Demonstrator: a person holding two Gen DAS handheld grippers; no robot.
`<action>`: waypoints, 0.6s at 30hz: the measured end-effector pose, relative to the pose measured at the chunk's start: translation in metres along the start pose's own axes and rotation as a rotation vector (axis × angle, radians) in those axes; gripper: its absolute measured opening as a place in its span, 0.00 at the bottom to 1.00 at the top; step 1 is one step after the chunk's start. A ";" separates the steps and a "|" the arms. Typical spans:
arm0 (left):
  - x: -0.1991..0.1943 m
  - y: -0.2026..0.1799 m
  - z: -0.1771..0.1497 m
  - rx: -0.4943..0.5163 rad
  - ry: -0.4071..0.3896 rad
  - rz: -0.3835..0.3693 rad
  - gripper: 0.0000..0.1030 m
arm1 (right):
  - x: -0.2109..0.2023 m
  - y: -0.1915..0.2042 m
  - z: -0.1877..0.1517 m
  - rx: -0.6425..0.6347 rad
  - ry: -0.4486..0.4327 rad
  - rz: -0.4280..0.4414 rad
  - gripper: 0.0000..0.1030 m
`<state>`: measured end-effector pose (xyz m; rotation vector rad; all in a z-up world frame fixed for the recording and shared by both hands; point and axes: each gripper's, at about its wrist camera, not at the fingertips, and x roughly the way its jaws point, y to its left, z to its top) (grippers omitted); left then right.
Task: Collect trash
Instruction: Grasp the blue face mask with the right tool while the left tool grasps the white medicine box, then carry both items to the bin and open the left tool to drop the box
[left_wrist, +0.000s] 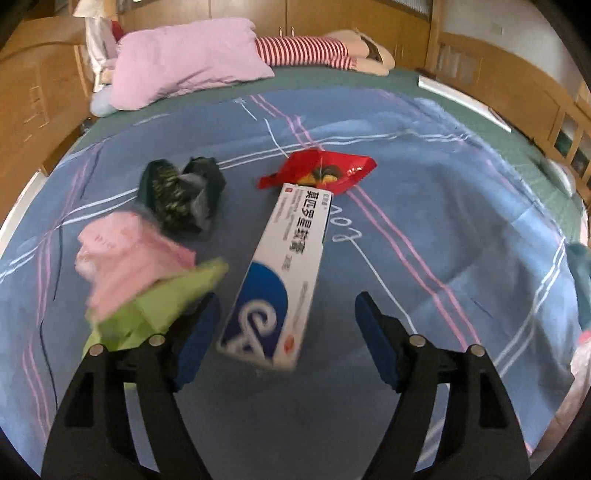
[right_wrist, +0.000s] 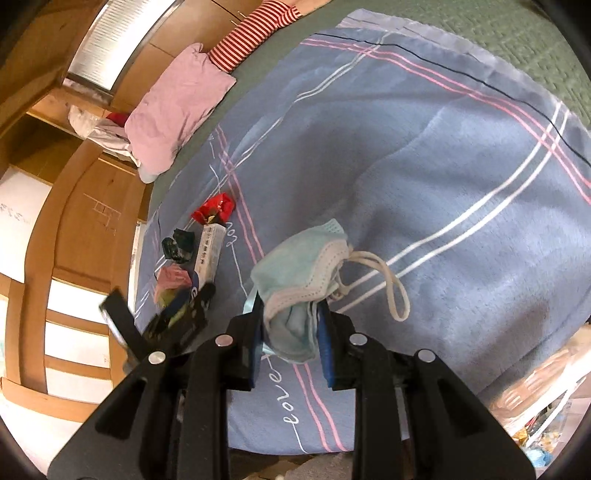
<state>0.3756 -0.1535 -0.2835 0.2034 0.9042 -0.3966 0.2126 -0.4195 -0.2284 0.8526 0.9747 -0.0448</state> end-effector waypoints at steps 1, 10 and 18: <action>0.005 0.000 0.003 0.003 0.007 0.012 0.74 | 0.001 -0.002 0.000 0.006 0.003 0.001 0.26; -0.008 0.001 -0.001 -0.040 0.023 -0.011 0.42 | -0.017 -0.018 -0.008 0.038 -0.021 0.001 0.26; -0.098 -0.032 -0.008 -0.033 -0.101 -0.022 0.43 | -0.064 0.002 -0.035 -0.054 -0.166 -0.084 0.26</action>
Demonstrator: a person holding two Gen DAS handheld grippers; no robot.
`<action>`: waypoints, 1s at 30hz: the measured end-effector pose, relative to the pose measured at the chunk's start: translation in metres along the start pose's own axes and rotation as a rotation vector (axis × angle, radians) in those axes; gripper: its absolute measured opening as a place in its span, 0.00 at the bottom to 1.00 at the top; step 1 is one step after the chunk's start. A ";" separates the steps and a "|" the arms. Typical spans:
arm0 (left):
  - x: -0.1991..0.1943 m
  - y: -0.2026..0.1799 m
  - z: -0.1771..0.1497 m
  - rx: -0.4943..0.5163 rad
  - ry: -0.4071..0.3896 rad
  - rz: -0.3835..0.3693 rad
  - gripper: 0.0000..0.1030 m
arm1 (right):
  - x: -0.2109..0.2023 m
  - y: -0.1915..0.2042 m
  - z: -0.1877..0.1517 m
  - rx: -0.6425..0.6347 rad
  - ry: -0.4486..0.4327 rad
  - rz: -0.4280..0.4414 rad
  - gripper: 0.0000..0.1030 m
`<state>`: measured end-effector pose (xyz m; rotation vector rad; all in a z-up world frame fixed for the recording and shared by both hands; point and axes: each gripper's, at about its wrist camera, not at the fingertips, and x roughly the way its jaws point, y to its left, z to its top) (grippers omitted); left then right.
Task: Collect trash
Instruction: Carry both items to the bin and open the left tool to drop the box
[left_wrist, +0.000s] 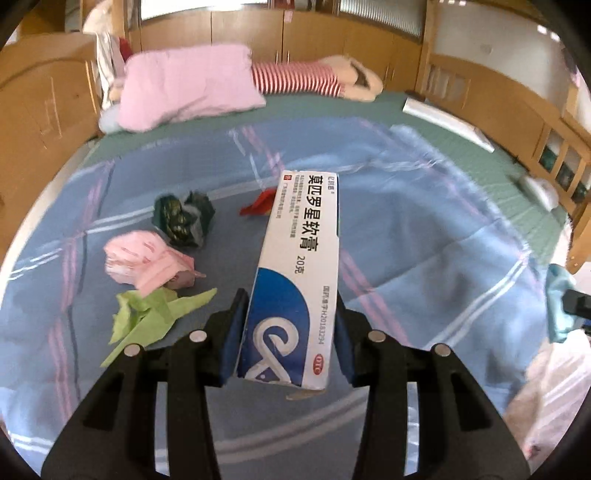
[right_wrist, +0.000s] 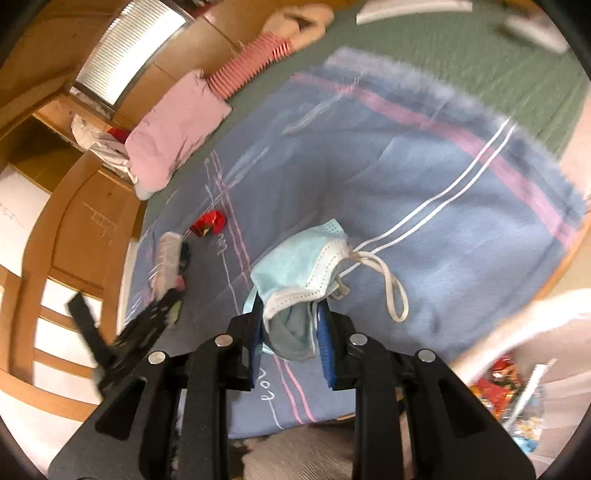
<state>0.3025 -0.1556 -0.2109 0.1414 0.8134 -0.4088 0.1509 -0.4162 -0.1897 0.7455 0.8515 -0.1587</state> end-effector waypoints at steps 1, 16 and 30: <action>-0.015 -0.007 0.000 -0.002 -0.016 0.003 0.43 | -0.012 0.005 -0.005 -0.022 -0.042 -0.028 0.26; -0.178 -0.178 -0.037 0.168 -0.169 -0.214 0.43 | -0.183 0.004 -0.121 -0.168 -0.496 -0.488 0.26; -0.209 -0.282 -0.111 0.343 -0.167 -0.343 0.43 | -0.253 -0.058 -0.189 -0.054 -0.582 -0.645 0.26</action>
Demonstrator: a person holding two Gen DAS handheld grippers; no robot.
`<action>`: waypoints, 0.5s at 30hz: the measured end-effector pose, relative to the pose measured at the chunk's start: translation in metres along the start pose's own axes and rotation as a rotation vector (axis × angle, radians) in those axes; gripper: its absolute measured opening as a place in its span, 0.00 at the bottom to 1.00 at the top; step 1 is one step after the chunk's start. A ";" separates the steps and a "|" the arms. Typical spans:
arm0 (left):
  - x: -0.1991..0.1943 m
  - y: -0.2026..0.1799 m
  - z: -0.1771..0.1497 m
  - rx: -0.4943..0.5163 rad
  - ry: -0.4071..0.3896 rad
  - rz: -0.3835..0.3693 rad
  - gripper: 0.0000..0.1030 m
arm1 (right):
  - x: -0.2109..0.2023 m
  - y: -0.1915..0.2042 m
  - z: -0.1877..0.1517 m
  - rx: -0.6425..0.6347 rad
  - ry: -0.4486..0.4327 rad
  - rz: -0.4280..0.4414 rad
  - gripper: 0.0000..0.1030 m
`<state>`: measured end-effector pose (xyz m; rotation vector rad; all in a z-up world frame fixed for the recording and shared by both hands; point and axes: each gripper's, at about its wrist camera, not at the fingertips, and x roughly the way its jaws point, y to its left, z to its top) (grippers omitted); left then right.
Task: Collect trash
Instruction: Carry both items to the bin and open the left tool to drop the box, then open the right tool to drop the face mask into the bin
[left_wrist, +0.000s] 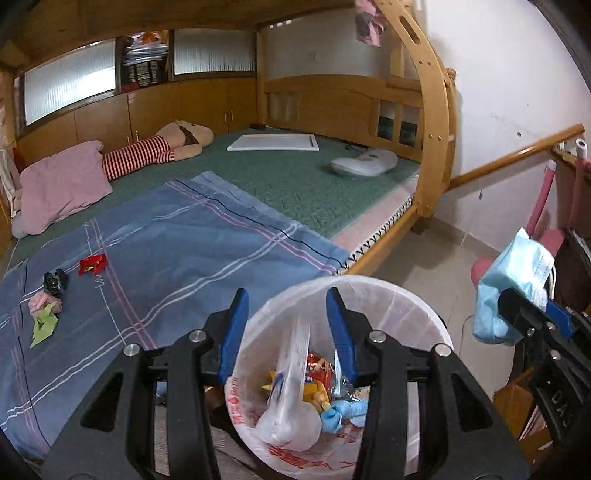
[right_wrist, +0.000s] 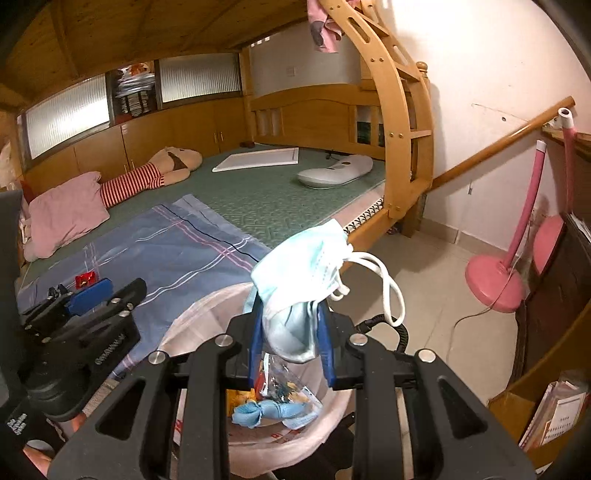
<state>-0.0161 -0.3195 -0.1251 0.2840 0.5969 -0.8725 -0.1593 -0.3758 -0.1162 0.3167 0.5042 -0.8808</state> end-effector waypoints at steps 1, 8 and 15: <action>0.002 -0.003 -0.002 0.003 0.009 0.002 0.43 | -0.001 0.000 0.000 0.000 0.000 0.001 0.26; 0.018 -0.009 -0.008 0.019 0.048 0.013 0.43 | 0.001 -0.003 0.000 0.022 0.010 0.009 0.26; 0.011 -0.003 -0.006 0.007 0.024 0.020 0.50 | 0.003 -0.003 0.001 0.017 0.012 0.009 0.26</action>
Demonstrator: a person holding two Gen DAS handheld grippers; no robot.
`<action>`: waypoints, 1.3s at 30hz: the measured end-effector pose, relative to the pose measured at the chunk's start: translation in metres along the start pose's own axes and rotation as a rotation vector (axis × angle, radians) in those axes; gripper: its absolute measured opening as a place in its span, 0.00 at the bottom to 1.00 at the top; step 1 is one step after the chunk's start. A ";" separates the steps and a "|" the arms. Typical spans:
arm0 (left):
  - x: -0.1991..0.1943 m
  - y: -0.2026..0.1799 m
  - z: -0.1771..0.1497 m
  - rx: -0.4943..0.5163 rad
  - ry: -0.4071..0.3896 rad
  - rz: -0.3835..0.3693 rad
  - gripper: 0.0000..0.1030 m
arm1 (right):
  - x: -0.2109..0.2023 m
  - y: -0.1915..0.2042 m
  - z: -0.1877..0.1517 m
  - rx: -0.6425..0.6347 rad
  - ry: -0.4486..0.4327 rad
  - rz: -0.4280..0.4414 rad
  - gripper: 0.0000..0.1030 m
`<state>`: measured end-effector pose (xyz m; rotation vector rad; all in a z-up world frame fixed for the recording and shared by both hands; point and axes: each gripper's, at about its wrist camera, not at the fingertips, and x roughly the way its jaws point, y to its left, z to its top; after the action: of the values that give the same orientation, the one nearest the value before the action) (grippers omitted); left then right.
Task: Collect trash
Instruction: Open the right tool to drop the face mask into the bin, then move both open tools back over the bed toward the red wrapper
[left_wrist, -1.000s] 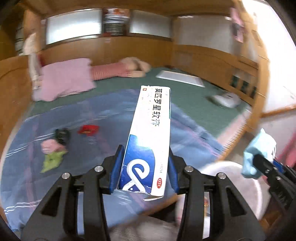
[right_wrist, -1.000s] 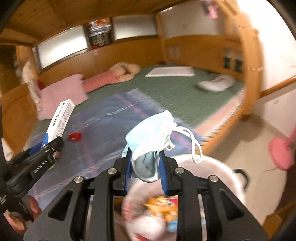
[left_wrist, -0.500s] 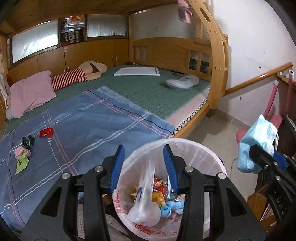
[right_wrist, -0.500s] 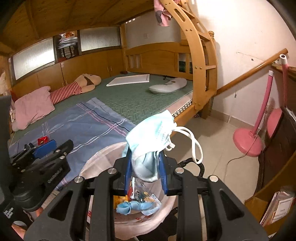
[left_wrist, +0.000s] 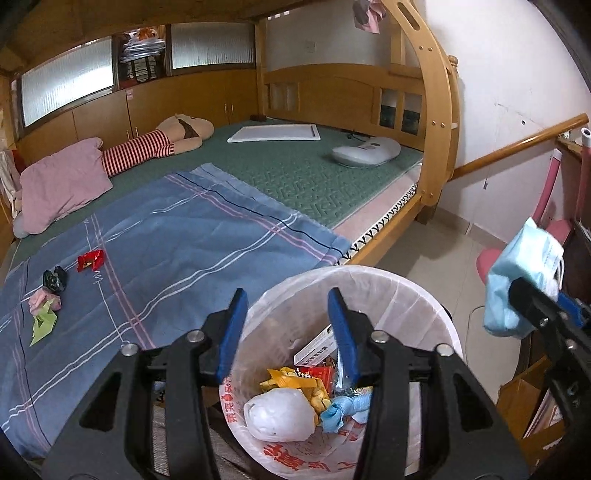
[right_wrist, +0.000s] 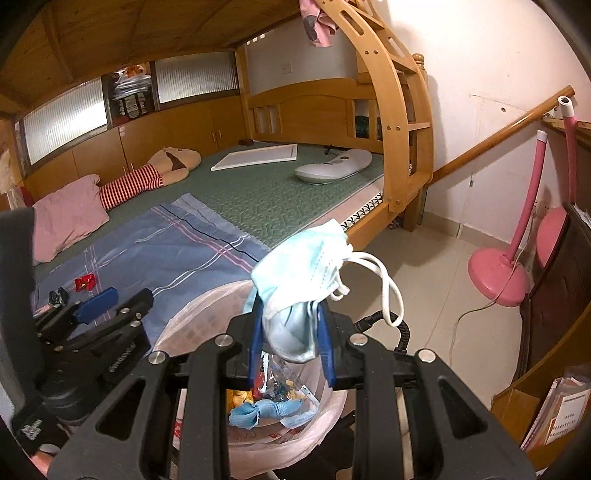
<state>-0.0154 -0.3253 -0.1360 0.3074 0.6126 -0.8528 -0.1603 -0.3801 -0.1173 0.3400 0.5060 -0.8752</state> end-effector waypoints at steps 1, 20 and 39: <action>-0.001 0.002 0.000 -0.004 -0.004 0.007 0.50 | 0.002 0.002 0.000 -0.007 0.006 0.002 0.26; -0.011 0.029 0.006 -0.061 -0.035 0.027 0.70 | 0.017 0.018 0.004 -0.059 0.028 0.016 0.75; -0.083 0.214 -0.043 -0.290 -0.119 0.266 0.97 | 0.071 0.156 0.014 -0.233 0.137 0.291 0.88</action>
<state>0.0932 -0.1195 -0.1161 0.0709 0.5611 -0.5141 0.0061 -0.3388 -0.1329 0.2529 0.6599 -0.5073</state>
